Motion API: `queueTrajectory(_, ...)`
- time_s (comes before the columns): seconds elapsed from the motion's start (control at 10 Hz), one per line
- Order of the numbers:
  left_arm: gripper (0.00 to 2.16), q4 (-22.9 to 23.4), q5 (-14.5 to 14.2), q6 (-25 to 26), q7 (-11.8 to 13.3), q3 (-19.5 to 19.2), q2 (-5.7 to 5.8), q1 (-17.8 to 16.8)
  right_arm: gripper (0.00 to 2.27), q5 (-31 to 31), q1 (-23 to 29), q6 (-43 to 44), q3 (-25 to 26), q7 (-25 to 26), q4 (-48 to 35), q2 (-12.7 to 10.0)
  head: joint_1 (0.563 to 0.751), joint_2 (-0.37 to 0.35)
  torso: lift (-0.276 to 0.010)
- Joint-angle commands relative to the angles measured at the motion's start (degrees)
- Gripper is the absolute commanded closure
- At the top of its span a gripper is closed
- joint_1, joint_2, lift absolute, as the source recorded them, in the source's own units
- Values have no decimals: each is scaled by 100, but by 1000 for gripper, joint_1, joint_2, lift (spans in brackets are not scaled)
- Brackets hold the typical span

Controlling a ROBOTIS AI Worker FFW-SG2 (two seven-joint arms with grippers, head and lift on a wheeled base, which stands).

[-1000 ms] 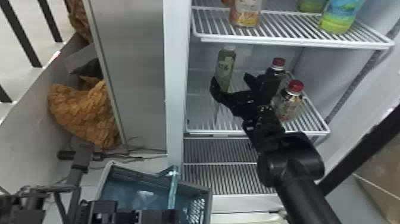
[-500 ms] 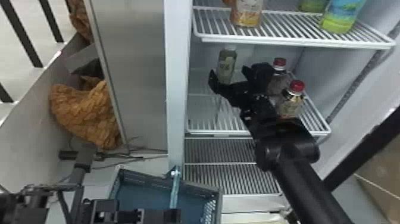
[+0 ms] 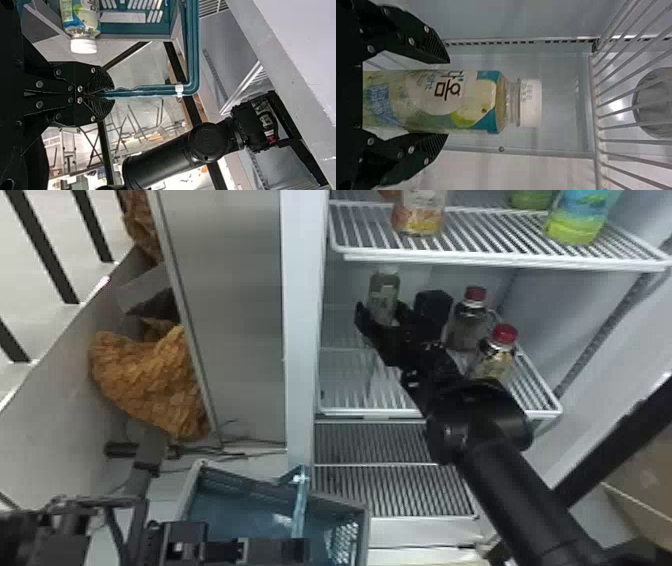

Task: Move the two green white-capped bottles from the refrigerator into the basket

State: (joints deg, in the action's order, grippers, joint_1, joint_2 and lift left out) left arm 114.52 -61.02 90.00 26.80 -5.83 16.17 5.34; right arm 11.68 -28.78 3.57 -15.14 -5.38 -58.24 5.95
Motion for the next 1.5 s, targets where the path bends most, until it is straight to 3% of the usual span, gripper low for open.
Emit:
queueTrajectory(0.0,1184,1,1,3,1,0,0,0,964,20,-5,-6,-28,10,-5,-6,695,-96,-263)
queueTrajectory(0.6,1184,1,1,3,1,12,18,14,963,20,121,65,-28,19,-145,20,695,-92,-263)
queueTrajectory(1.4,1182,1,-22,3,1,0,27,56,961,-72,1317,79,338,-271,-1748,126,695,-93,-263)
